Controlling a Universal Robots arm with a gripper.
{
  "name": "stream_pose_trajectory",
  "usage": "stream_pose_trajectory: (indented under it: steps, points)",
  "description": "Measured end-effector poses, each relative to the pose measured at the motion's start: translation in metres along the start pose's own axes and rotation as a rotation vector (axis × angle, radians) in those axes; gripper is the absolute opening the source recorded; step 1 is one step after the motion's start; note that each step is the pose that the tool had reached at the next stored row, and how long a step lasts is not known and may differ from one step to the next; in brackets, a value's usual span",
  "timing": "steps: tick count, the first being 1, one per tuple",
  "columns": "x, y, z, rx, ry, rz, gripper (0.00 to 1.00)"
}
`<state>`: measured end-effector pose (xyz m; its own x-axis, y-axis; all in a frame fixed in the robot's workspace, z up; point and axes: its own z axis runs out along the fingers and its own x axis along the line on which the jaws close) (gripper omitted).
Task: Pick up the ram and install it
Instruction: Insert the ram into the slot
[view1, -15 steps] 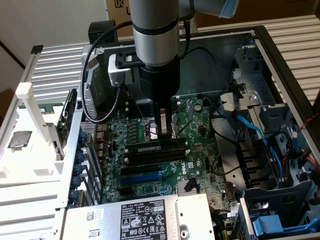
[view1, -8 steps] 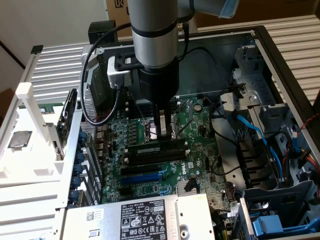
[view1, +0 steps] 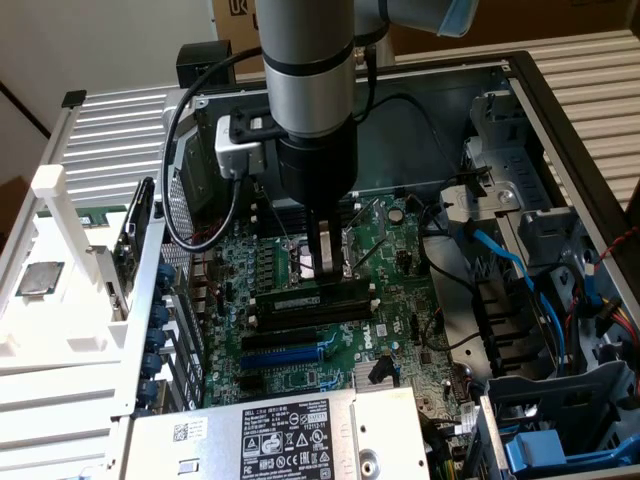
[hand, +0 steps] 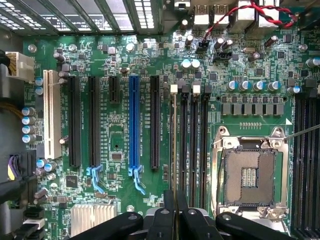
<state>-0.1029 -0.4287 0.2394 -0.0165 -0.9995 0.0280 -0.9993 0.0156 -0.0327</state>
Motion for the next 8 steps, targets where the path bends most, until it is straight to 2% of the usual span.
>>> stream_pose_trajectory:
  steps: [8]
  points:
    - [-0.0017,0.0002,0.0018,0.0001,0.0065,-0.001,0.12]
